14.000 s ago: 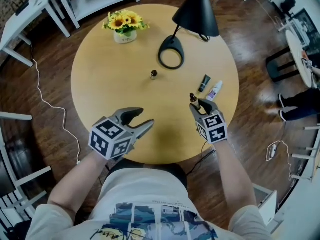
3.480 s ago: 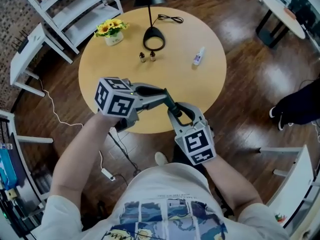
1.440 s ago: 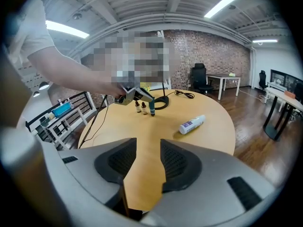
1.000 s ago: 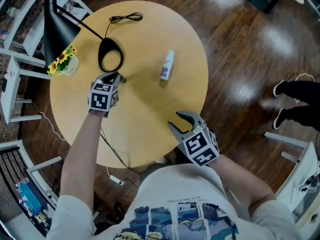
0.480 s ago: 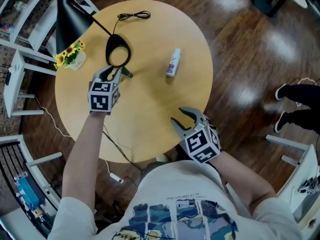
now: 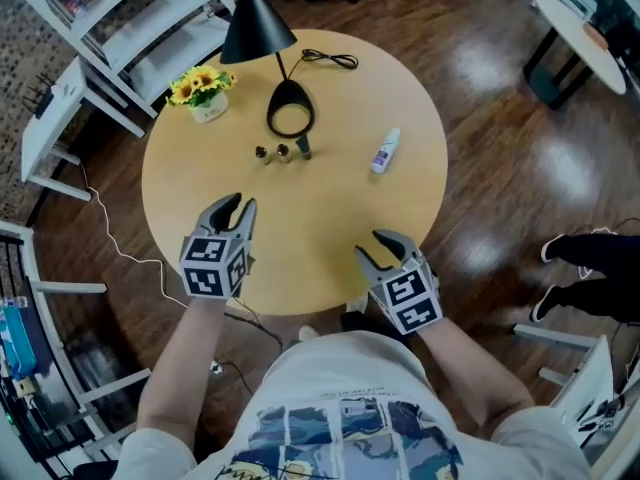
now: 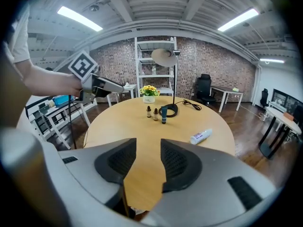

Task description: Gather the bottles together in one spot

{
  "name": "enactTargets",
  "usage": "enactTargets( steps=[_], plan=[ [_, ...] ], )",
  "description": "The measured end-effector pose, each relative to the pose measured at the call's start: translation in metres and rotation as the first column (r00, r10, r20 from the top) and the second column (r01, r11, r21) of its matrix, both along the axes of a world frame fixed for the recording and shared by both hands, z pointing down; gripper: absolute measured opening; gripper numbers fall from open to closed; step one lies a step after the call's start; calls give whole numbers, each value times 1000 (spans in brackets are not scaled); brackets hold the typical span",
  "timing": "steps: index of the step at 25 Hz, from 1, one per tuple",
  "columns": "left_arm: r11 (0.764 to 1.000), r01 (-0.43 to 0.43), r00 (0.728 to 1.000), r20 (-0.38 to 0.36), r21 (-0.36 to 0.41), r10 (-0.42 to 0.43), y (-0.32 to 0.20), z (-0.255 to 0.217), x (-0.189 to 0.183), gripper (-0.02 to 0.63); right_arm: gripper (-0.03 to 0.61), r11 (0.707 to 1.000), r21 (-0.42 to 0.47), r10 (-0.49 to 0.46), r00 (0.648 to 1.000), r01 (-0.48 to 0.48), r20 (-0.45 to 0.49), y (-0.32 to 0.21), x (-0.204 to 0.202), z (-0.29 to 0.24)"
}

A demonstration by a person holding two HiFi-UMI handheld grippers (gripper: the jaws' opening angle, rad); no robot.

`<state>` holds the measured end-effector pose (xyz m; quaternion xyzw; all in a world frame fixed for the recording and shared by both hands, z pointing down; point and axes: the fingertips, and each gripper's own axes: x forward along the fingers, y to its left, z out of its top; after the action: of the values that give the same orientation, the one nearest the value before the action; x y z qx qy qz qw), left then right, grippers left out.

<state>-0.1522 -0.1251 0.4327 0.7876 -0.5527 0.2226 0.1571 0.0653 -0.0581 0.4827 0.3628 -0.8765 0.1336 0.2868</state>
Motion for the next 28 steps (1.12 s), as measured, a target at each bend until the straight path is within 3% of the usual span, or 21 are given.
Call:
enactTargets(
  steps=[8, 13, 28],
  plan=[
    [995, 92, 987, -131, -38, -96, 137, 1, -60, 109, 187, 999, 30, 42, 999, -42, -28, 57, -40, -14],
    [990, 123, 977, -164, -66, -133, 199, 7, -79, 110, 187, 996, 43, 79, 996, -78, -28, 100, -55, -24],
    [990, 46, 974, -213, -137, -75, 276, 20, -89, 110, 187, 989, 46, 142, 989, -140, -39, 167, -77, -23]
  ],
)
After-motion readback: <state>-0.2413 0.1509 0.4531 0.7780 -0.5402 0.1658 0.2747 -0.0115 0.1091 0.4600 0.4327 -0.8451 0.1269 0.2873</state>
